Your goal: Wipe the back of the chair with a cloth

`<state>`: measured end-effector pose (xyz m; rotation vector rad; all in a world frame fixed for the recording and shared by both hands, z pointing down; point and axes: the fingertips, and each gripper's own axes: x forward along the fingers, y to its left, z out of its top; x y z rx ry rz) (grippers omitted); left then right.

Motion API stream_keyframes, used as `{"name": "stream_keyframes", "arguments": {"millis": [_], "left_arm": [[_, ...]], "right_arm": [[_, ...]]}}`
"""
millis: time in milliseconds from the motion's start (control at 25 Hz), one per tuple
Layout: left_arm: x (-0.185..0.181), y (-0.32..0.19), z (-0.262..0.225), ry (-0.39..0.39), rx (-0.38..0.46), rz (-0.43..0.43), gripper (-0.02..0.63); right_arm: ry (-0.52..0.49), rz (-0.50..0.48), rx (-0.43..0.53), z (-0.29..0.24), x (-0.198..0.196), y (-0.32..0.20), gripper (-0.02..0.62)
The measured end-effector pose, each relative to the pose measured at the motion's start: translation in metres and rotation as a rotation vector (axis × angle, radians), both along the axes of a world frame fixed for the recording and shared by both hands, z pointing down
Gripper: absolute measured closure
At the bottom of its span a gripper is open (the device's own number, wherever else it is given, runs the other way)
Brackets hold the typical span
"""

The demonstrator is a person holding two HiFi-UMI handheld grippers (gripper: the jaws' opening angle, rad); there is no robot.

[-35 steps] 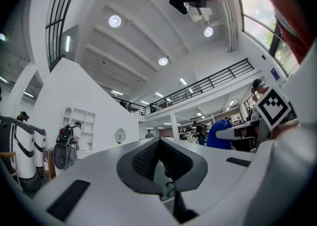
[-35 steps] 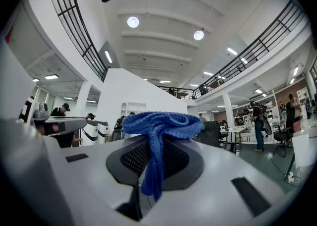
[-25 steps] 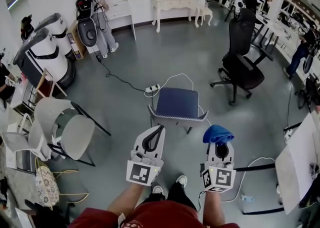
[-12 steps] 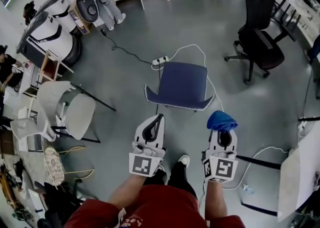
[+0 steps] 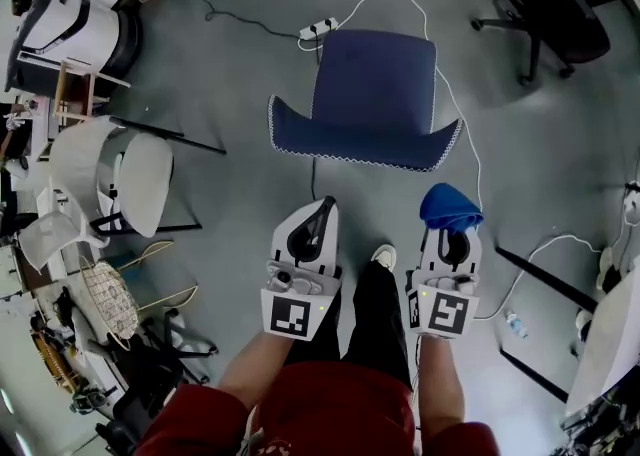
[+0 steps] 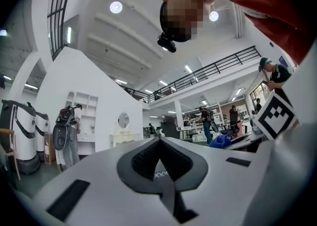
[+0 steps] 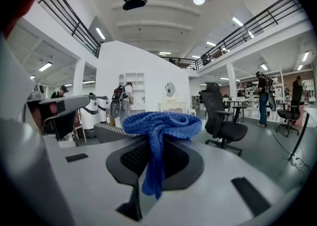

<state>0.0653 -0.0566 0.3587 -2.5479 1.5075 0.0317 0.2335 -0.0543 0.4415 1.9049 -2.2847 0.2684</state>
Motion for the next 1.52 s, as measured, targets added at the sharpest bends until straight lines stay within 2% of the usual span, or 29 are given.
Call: {"name": "stream_keyframes", "arguments": {"millis": [400, 600, 760, 1040, 1360, 1520], "left_arm": [[-0.007, -0.007, 0.165, 0.024, -0.082, 0.043, 0.592], [-0.004, -0.005, 0.227, 0.008, -0.099, 0.055, 0.592], [-0.007, -0.005, 0.271, 0.004, -0.145, 0.059, 0.592], [-0.014, -0.011, 0.307, -0.02, -0.202, 0.054, 0.592], [-0.02, -0.029, 0.302, 0.001, -0.201, 0.024, 0.592], [-0.025, -0.027, 0.303, 0.001, -0.202, 0.023, 0.592]], "right_arm": [[0.041, 0.053, -0.105, 0.189, -0.028, -0.005, 0.534], [0.063, 0.071, -0.152, 0.266, -0.031, -0.008, 0.534], [0.049, 0.09, -0.223, 0.33, -0.032, -0.017, 0.534], [0.061, 0.096, -0.332, 0.397, -0.031, -0.055, 0.535], [0.115, 0.086, -0.378, 0.417, -0.012, -0.124, 0.534], [0.108, 0.098, -0.402, 0.419, -0.014, -0.13, 0.534]]}}
